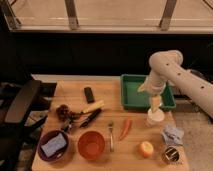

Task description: Place pepper in paper cup

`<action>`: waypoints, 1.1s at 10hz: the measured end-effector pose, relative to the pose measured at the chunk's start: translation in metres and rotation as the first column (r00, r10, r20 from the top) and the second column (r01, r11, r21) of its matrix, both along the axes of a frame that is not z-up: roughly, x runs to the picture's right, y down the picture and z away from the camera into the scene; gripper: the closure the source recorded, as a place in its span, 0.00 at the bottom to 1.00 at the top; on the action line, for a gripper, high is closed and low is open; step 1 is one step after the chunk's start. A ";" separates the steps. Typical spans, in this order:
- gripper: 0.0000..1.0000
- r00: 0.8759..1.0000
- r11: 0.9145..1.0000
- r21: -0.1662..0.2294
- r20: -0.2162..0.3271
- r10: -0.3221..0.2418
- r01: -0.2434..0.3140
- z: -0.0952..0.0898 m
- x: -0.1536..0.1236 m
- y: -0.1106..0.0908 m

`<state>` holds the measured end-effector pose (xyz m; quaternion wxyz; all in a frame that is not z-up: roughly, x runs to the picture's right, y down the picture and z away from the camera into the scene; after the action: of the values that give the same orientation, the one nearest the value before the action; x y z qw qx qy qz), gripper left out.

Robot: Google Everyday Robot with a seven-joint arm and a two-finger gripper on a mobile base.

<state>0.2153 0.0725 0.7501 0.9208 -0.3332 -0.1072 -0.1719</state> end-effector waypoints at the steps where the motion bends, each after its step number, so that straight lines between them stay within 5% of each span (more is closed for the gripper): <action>1: 0.20 0.997 0.998 0.016 0.037 -0.064 0.064 -0.005 -0.012 0.005; 4: 0.20 0.963 0.974 0.032 0.144 -0.226 0.224 -0.017 -0.049 0.036; 6: 0.20 0.946 0.968 0.007 0.209 -0.247 0.251 -0.023 -0.060 0.052; 11: 0.20 0.944 0.966 0.002 0.212 -0.254 0.260 -0.024 -0.061 0.054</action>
<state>0.1544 0.1261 0.7264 0.8697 -0.3362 -0.1617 -0.3233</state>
